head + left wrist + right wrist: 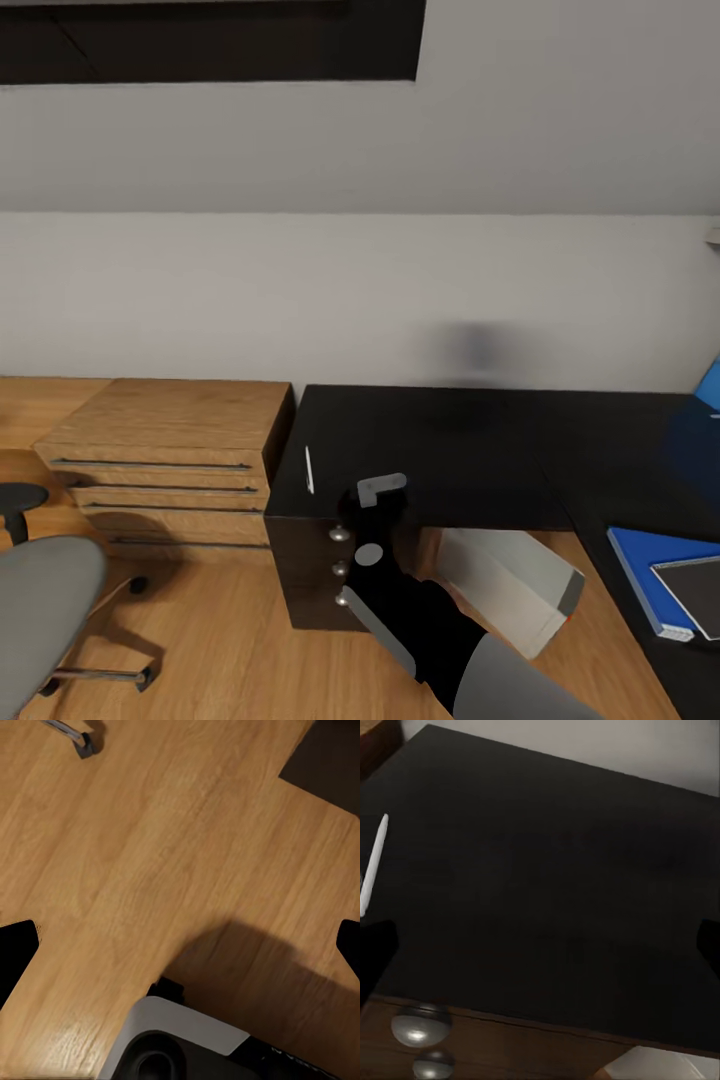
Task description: In the bedroom, organize the workspace by keeping the computer under the desk, ensuring the monitor is on the desk, placing the keyboard on the desk next to the monitor, placing the mouse on the desk next to the keyboard, moving the folder from the swivel chair onto the desk next to the mouse, stacking the notebook on top of the folder with the pen on top of the notebook, and positioning the swivel chair next to the desk.
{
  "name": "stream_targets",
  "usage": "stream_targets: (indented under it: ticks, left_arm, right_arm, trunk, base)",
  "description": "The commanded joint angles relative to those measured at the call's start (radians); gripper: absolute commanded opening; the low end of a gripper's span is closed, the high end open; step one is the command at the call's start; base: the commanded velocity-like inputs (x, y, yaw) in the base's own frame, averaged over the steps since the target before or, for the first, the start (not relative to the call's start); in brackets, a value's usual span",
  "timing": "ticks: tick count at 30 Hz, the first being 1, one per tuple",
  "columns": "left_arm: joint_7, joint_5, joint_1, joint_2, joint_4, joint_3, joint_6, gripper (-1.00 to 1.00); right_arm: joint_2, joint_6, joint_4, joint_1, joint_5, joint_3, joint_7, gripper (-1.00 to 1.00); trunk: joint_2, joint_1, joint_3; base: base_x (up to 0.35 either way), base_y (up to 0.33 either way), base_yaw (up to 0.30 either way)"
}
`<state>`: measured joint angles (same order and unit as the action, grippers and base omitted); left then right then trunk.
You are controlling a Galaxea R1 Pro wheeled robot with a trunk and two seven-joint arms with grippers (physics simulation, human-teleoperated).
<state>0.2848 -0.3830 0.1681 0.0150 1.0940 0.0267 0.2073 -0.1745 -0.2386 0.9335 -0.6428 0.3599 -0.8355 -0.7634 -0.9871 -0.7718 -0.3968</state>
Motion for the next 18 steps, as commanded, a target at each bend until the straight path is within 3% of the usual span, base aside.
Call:
stream_targets:
  ticks: [1,10,18]
  left_arm:
    - [0.005,-0.009,0.001,0.0,0.003,-0.001,0.004,1.0]
    - [0.005,-0.008,0.0,0.0,0.003,-0.001,0.004,1.0]
    - [0.005,-0.008,0.0,0.0,0.003,-0.001,0.004,1.0]
  right_arm:
    - [0.0,-0.007,0.001,-0.001,0.004,-0.003,-0.007,1.0]
    - [0.0,-0.007,0.001,-0.001,0.004,-0.004,-0.008,1.0]
    - [0.0,-0.007,0.001,-0.001,0.004,-0.045,-0.008,1.0]
  trunk:
    - [-0.001,0.0,-0.002]
    - [-0.001,0.0,-0.01]
    - [-0.001,0.0,-0.017]
  base:
    - [0.0,0.0,0.243]
    - [0.0,0.0,0.243]
    - [0.0,0.0,0.243]
